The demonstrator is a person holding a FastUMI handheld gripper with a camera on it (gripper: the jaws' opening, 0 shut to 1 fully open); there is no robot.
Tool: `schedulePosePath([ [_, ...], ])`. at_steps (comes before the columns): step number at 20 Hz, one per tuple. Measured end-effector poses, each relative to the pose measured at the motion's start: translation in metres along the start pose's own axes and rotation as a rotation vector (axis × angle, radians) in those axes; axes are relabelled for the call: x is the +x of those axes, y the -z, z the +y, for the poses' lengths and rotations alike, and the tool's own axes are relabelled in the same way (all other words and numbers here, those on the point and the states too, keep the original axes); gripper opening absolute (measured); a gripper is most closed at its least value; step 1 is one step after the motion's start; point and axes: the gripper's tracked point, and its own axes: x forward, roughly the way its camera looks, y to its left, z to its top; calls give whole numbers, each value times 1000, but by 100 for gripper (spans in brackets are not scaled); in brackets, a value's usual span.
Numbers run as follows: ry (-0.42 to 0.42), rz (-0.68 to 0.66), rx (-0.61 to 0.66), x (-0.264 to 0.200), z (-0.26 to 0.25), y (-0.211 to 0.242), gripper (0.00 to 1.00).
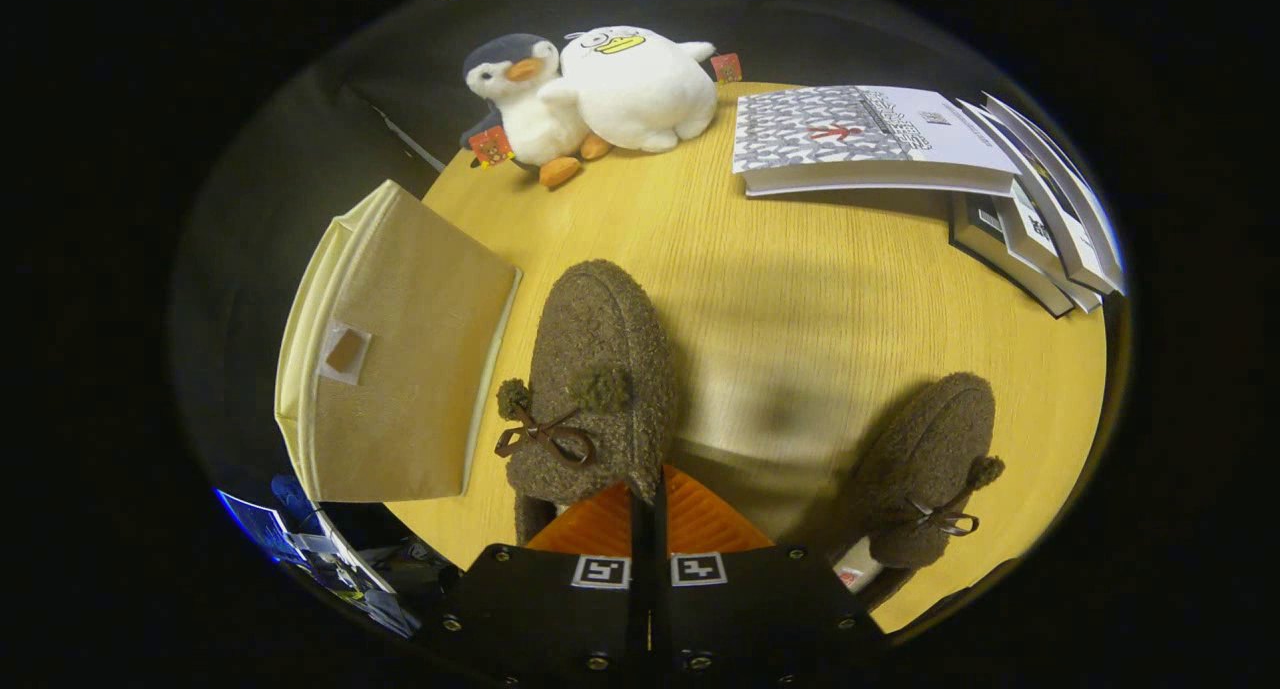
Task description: Open the storage box then place both shoes into the box .Put the left shoe in first, then the right shoe, with the right side of both shoes facing outward in a uniform manner.
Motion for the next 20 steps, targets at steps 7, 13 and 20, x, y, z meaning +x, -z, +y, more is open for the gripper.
schedulePosePath([
  [7, -132, -62, 5, -71, 65, -17, 1],
  [13, -191, -134, -78, -116, 123, -46, 1],
  [20, -259, -135, -148, -116, 197, -67, 1],
])
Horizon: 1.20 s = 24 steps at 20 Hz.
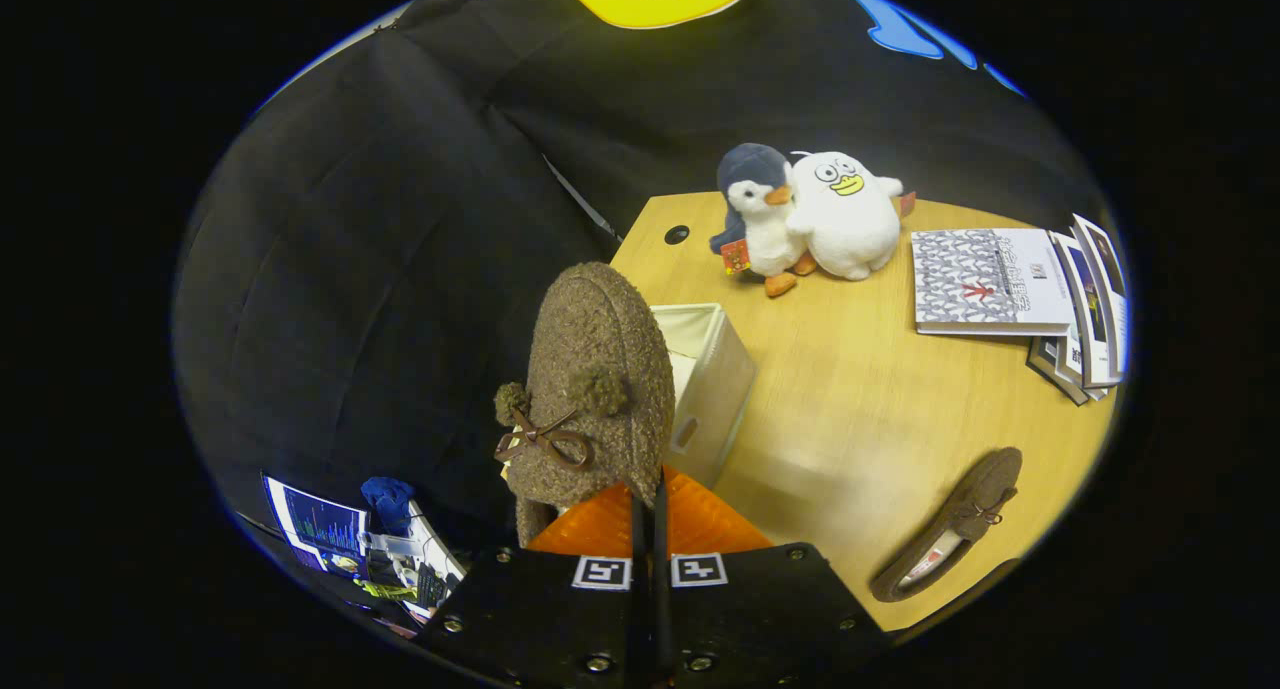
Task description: Open the storage box then place both shoes into the box .Put the left shoe in first, then the right shoe, with the right side of both shoes facing outward in a uniform manner.
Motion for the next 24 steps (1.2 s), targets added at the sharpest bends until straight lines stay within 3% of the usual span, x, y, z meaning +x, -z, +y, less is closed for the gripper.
schedulePosePath([
  [5, -15, 36, -28, 38, 30, -16, 1],
  [10, 24, 92, -43, 90, 28, -27, 1],
  [24, 279, 253, -46, 228, -11, 11, 2],
])
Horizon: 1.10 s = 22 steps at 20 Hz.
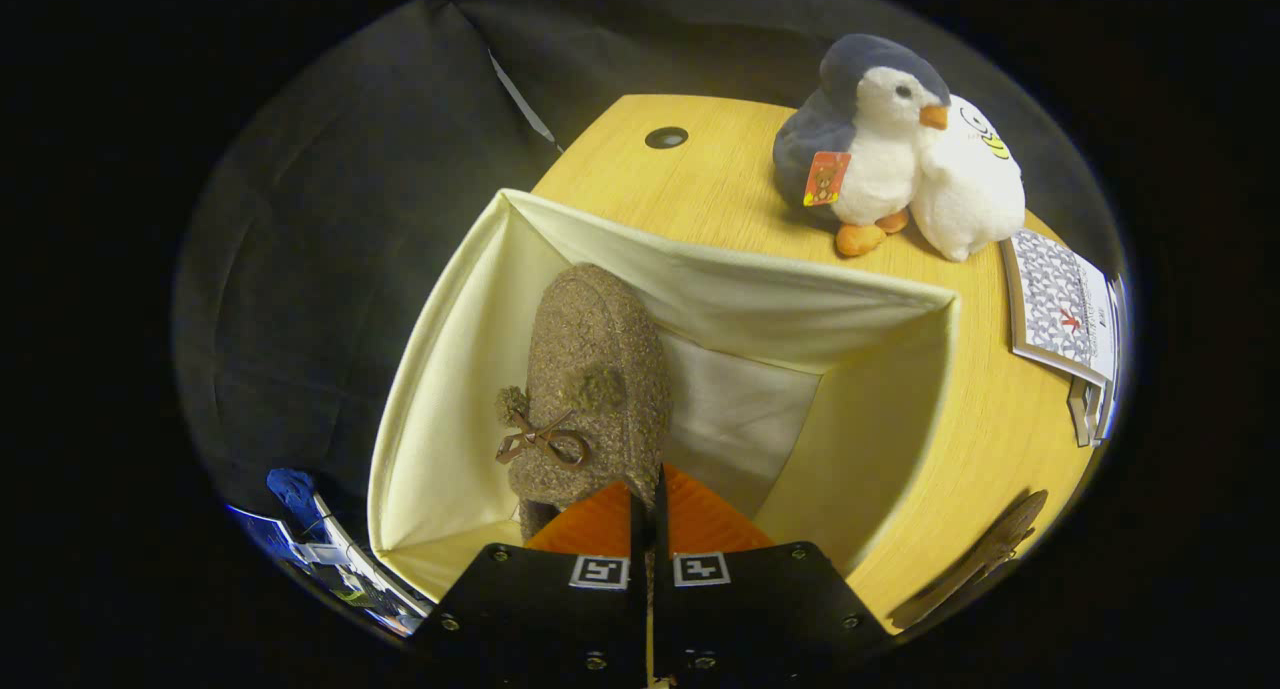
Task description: Open the storage box then place both shoes into the box .Put the left shoe in first, then the right shoe, with the right side of both shoes facing outward in a uniform manner.
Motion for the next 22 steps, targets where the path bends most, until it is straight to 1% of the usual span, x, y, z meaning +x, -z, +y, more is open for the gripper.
schedulePosePath([
  [2, 8, 7, 1, 6, 2, 2, 4],
  [3, -1, 0, 2, 7, 5, 1, 8],
  [4, -14, -9, 9, 4, 8, 0, 18],
  [5, -8, -25, 12, -1, 7, -3, 21],
  [6, -40, -35, 25, -8, 12, -6, 24],
  [7, -66, -36, 37, -16, 16, -5, 30],
  [8, -93, -41, 45, -26, 20, -6, 43],
  [9, -116, -47, 45, -35, 22, -6, 51],
  [10, -128, -59, 41, -45, 23, -6, 61],
  [12, -149, -87, 32, -67, 21, -5, 74],
  [13, -167, -97, 31, -79, 22, -3, 77],
  [15, -200, -110, 38, -102, 20, 0, 79],
  [16, -215, -122, 43, -114, 16, 1, 90],
  [19, -232, -164, 49, -147, -3, 6, 91],
  [20, -230, -180, 51, -157, -12, 8, 98],
  [22, -225, -203, 58, -174, -30, 15, 98],
])
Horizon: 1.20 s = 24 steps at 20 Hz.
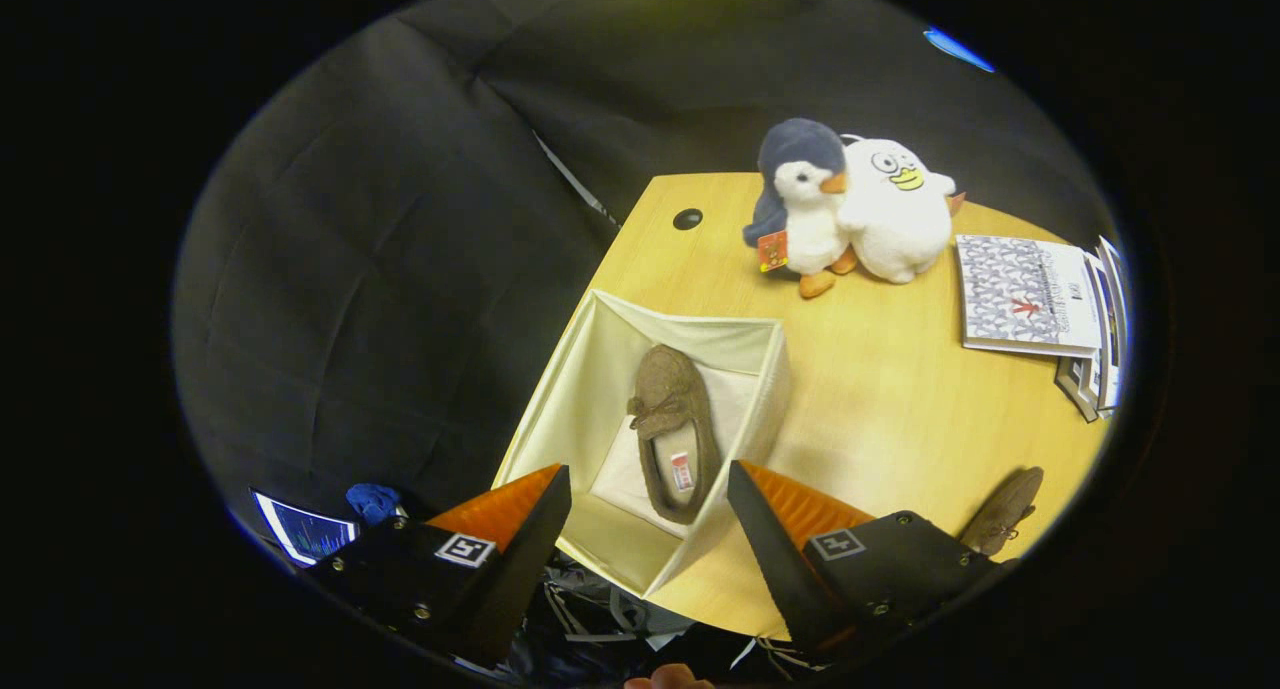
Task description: Open the storage box then place both shoes into the box .Put the left shoe in first, then the right shoe, with the right side of both shoes facing outward in a uniform manner.
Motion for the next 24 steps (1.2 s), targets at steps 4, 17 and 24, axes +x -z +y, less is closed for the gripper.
schedulePosePath([
  [4, 7, -38, 40, -37, -31, 9, 98],
  [17, 111, -94, 279, -111, -188, 69, 98],
  [24, 206, -70, 383, -121, -266, 118, 98],
])
